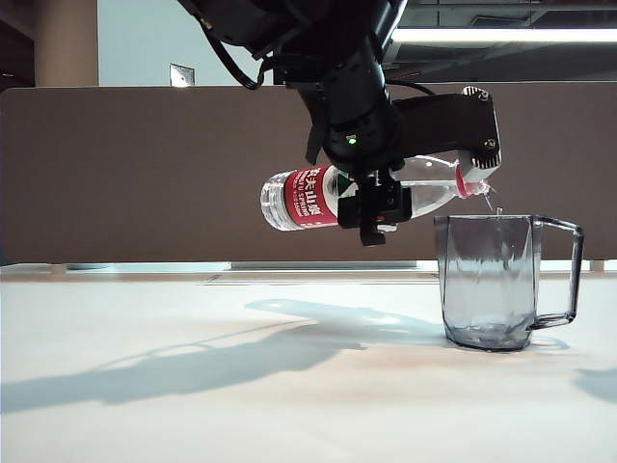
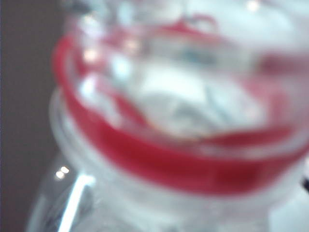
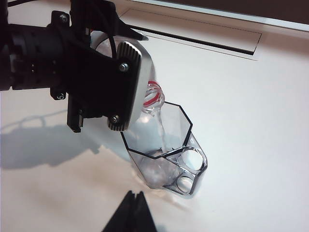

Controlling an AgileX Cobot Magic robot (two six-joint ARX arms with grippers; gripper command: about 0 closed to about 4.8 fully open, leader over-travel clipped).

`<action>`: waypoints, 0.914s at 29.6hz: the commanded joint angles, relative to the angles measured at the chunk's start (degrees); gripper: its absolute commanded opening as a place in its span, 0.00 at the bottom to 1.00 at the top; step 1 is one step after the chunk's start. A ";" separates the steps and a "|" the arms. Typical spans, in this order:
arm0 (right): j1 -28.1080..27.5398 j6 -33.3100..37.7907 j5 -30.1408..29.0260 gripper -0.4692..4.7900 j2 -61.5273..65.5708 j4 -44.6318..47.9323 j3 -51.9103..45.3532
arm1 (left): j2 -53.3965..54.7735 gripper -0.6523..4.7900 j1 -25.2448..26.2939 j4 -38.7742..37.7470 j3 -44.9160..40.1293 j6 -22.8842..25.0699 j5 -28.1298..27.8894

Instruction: Pick up the mineral water bottle with the left hand on the table and pour water into the mug until it's half full.

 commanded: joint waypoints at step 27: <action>0.02 -0.24 -0.22 0.09 -0.04 0.94 0.48 | -0.48 0.62 0.00 2.60 1.25 2.64 -0.94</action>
